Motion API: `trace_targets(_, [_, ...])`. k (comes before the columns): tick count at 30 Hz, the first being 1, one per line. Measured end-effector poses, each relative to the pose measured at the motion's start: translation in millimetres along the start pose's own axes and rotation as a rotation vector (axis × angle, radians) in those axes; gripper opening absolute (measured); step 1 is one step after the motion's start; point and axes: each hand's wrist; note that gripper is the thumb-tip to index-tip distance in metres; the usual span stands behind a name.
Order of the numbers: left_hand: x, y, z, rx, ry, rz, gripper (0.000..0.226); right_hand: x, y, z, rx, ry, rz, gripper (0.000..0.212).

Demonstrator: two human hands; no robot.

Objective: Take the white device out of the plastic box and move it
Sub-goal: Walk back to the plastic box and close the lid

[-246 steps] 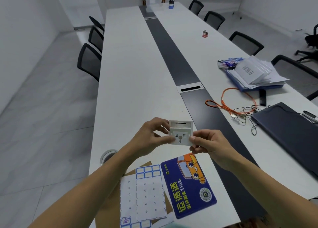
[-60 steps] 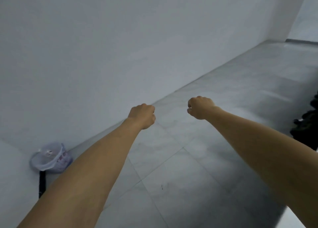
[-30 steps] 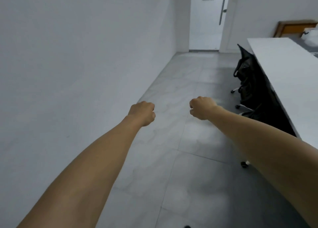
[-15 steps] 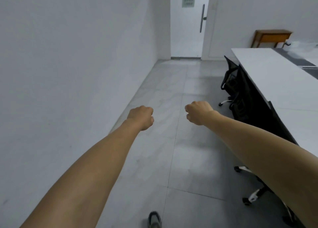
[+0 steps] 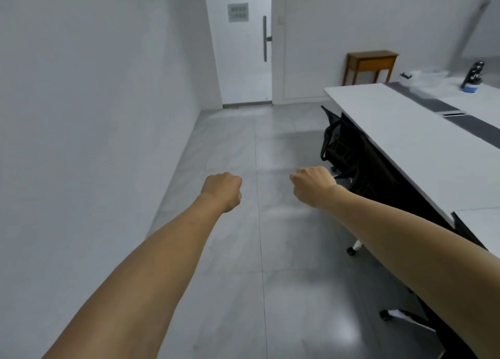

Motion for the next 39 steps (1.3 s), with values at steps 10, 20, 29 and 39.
trace_targets(10, [286,-39,-28,-0.014,-0.029,0.002,0.013,240,-81,134,-0.020,-0.030,-0.096,0.016])
trace_targets(20, [525,-43,-101,-0.063,0.075,-0.003,0.017,480,-104,240,0.019,0.003,-0.103,0.010])
trace_targets(29, [738,-71,-152,-0.063,0.012,0.002,0.020,663,-153,311,-0.004,-0.095,-0.157,0.011])
trace_targets(39, [995,-72,-200,-0.081,-0.116,0.020,0.016,866,-182,416,0.042,-0.201,-0.123,0.019])
Point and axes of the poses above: each hand's wrist, its own x-axis towards the middle knuckle, its own y-axis out of the back of the hand, z = x × y, and after that the axes turned 3 degrees about y, right-handed
